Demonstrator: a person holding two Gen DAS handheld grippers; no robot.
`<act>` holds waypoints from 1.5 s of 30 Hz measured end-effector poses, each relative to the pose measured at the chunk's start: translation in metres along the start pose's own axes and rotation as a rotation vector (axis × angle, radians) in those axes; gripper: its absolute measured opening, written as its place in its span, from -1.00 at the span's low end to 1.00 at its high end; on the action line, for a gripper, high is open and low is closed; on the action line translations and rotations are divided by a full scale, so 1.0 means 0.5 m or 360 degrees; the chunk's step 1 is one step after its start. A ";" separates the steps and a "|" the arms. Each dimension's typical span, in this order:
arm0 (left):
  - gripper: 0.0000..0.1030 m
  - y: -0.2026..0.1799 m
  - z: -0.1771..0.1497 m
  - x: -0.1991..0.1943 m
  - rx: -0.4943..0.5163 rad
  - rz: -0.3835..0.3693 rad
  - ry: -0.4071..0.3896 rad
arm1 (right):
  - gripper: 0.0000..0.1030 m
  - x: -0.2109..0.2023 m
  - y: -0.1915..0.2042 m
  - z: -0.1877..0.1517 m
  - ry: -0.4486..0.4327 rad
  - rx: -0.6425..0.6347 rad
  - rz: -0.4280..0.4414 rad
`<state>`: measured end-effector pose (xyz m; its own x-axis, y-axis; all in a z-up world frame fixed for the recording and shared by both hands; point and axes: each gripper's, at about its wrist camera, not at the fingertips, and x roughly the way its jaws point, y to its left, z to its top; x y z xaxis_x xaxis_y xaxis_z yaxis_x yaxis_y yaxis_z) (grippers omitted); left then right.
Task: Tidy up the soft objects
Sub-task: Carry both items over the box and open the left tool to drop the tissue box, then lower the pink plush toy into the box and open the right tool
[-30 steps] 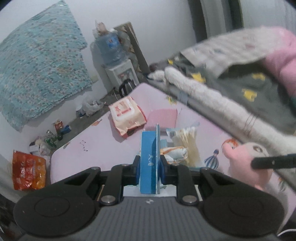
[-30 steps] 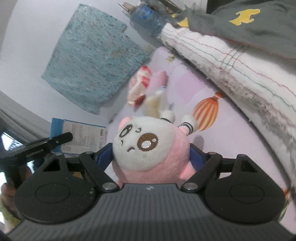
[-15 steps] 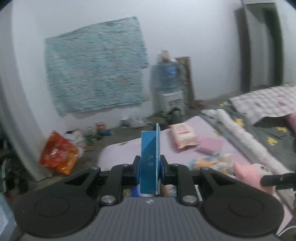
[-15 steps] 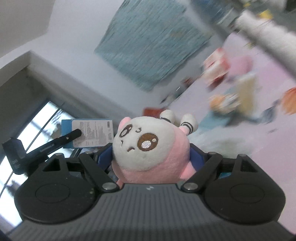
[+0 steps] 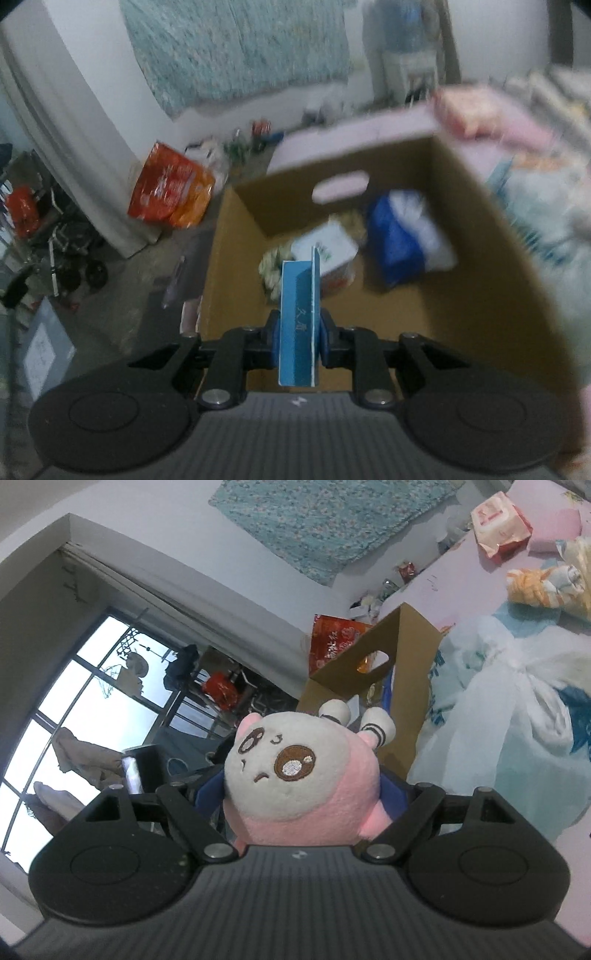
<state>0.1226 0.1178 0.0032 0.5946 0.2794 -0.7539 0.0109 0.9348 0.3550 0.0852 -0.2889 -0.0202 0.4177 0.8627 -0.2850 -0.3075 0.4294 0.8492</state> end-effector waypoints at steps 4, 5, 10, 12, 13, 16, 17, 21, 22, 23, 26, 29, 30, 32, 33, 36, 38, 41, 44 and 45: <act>-0.60 -0.039 -0.002 0.064 0.0151 0.0069 0.0092 | 0.65 -0.011 -0.001 -0.007 0.0001 0.0018 -0.0029; -0.60 -0.050 -0.003 0.076 0.0196 0.0092 0.0103 | 0.65 -0.015 -0.002 -0.007 0.0001 0.0019 -0.0039; -0.48 -0.090 -0.006 0.131 0.0295 0.0161 0.0168 | 0.66 -0.036 -0.015 -0.001 -0.0029 0.0005 -0.0092; -0.22 -0.088 -0.001 0.149 0.0234 0.0043 0.0206 | 0.66 -0.047 -0.019 0.000 -0.0040 0.0004 -0.0105; 0.04 -0.085 0.000 0.156 0.0200 -0.0023 0.0231 | 0.66 -0.046 -0.024 0.002 -0.0042 0.0007 -0.0110; 0.37 -0.076 -0.002 0.169 0.0127 -0.0110 0.0295 | 0.67 -0.056 -0.032 0.005 -0.0046 0.0009 -0.0128; 0.38 -0.075 -0.005 0.168 0.0132 -0.0099 0.0289 | 0.67 -0.059 -0.033 0.006 -0.0048 0.0007 -0.0136; 0.38 -0.079 -0.019 0.192 0.0234 0.0050 0.0358 | 0.68 -0.063 -0.036 0.007 -0.0058 0.0014 -0.0148; 0.36 -0.076 -0.023 0.200 0.0243 0.0074 0.0386 | 0.68 -0.061 -0.036 0.007 -0.0057 0.0013 -0.0147; 0.36 -0.070 -0.029 0.205 0.0242 0.0077 0.0418 | 0.68 -0.059 -0.036 0.007 -0.0054 0.0011 -0.0145; 0.40 -0.045 -0.041 0.206 0.0195 0.0017 0.0475 | 0.68 -0.053 -0.029 0.005 -0.0039 -0.0001 -0.0137; 0.53 -0.027 -0.050 0.191 0.0190 0.0016 0.0470 | 0.69 -0.046 -0.021 0.004 -0.0023 -0.0022 -0.0139; 0.56 -0.022 -0.053 0.185 0.0203 0.0029 0.0466 | 0.69 -0.042 -0.019 0.004 -0.0017 -0.0026 -0.0141; 0.61 -0.009 -0.057 0.177 0.0198 0.0032 0.0467 | 0.70 -0.034 -0.016 0.006 -0.0003 -0.0030 -0.0145; 0.61 -0.001 -0.059 0.170 0.0179 0.0016 0.0461 | 0.70 -0.028 -0.014 0.007 0.0007 -0.0035 -0.0147; 0.62 0.027 -0.062 0.144 0.0107 -0.0004 0.0406 | 0.70 -0.011 -0.001 0.014 0.0037 -0.0070 -0.0154; 0.64 0.039 -0.063 0.128 0.0067 0.0005 0.0352 | 0.70 0.007 0.014 0.024 0.0056 -0.0112 -0.0158; 0.67 0.034 -0.066 0.129 0.0065 0.0021 0.0329 | 0.70 0.048 0.045 0.042 0.0106 -0.0192 -0.0166; 0.69 0.007 -0.072 0.149 0.0103 0.0025 0.0358 | 0.70 0.107 0.078 0.062 0.0173 -0.0294 -0.0184; 0.69 0.004 -0.073 0.157 0.0096 0.0005 0.0378 | 0.70 0.128 0.088 0.067 0.0201 -0.0327 -0.0196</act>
<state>0.1400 0.1497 -0.0755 0.3892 0.3329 -0.8589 0.0618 0.9209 0.3849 0.1271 -0.2240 0.0137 0.3566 0.8216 -0.4448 -0.4332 0.5672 0.7004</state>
